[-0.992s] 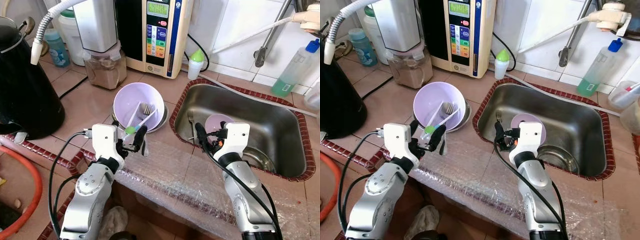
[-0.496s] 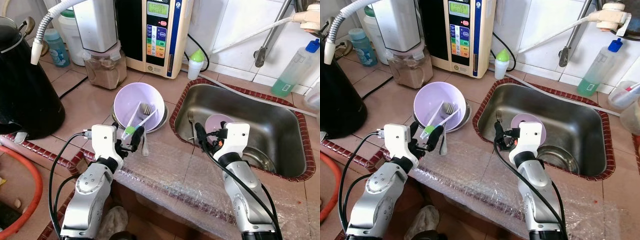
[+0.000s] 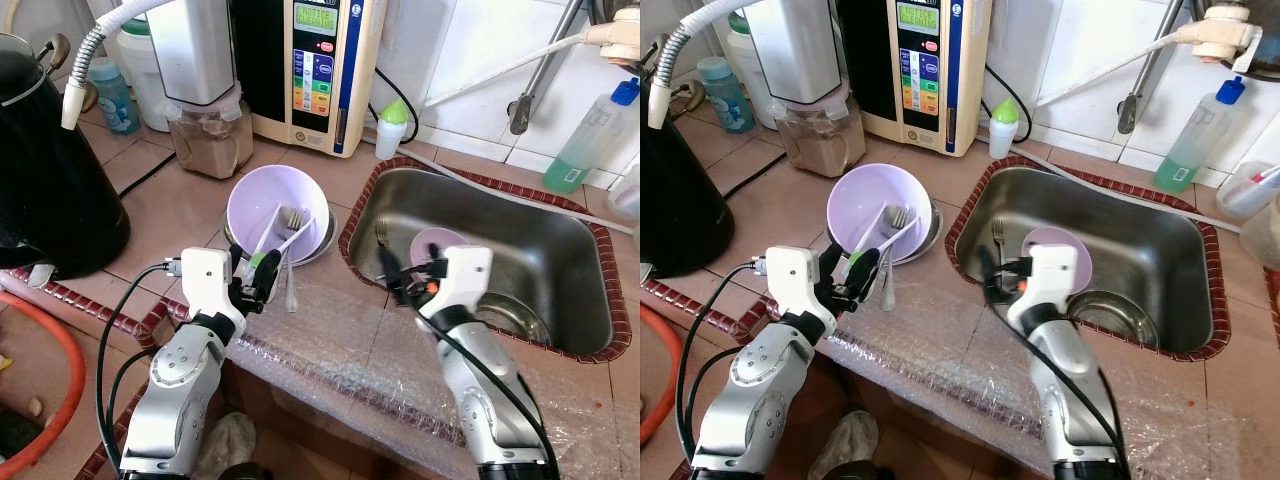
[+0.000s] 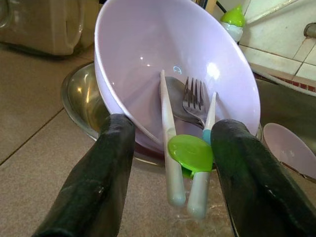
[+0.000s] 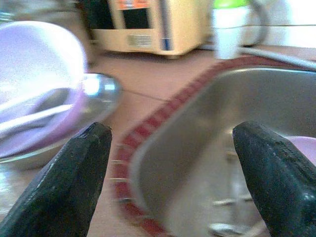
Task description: Kitchen organization
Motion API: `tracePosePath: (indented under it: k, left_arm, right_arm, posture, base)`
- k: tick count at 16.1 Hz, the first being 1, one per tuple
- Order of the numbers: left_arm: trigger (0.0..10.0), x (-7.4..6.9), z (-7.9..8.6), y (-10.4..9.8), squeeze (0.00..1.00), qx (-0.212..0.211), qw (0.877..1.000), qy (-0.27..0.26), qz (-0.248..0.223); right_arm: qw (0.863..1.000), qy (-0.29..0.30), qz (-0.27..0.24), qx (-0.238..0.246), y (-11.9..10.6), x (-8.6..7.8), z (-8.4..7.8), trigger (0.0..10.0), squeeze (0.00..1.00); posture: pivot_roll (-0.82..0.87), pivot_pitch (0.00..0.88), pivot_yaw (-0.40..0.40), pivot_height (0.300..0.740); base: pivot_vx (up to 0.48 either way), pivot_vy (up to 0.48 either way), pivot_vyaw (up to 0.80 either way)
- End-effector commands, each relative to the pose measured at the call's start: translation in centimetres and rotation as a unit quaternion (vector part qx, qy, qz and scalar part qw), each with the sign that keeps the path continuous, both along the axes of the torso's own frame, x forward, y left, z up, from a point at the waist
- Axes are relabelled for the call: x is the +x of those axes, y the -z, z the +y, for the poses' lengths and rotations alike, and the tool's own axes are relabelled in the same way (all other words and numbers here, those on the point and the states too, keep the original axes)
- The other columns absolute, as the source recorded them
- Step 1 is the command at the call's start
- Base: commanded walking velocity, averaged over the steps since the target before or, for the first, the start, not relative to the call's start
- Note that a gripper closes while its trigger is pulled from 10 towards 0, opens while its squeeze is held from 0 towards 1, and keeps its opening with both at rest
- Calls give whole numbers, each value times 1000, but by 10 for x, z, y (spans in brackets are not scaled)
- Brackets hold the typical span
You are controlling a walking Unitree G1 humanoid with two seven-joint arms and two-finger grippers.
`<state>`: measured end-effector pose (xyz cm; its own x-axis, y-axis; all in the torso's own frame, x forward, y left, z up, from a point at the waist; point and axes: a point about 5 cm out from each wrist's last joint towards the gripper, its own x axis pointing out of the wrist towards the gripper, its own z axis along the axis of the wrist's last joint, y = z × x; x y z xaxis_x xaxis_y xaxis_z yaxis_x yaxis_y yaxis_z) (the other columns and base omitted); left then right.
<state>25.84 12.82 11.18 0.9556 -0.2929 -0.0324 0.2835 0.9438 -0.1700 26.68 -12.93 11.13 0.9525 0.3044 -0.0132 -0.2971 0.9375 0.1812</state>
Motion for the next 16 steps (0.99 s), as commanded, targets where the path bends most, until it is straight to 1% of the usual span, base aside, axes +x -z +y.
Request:
tracePosePath:
  k: [1,2,4,9,12,16]
  left_arm:
    - [0,2,1,-4,0,1,1000,5,-6]
    - [0,2,1,-4,0,1,1000,5,-6]
    - [0,3,1,-4,0,2,1000,6,-7]
    - [0,5,1,-7,0,3,1000,3,-13]
    - [0,8,1,-14,0,-1,1000,0,-25]
    - [0,12,2,-29,0,-7,999,-10,-51]
  right_arm:
    - [1000,-28,-9,9,-7,-2,4,10000,0]
    - [999,-39,-7,11,-6,-3,5,10000,0]
    - [999,-42,-7,8,-6,-3,5,10000,0]
    - [999,-37,-6,0,-5,1,2,10000,0]
    - [999,-34,-6,-3,-5,2,2,10000,0]
    - [1000,-29,-9,-5,-5,6,1,10000,0]
  posture:
    - [-10,0,-13,740]
    - [-10,0,-13,740]
    - [-9,0,-15,740]
    - [-4,0,-15,740]
    - [-2,0,-16,740]
    - [4,0,-17,740]
  base:
    - [0,0,0]
    - [0,0,0]
    - [0,0,0]
    - [0,0,0]
    - [0,0,0]
    - [0,0,0]
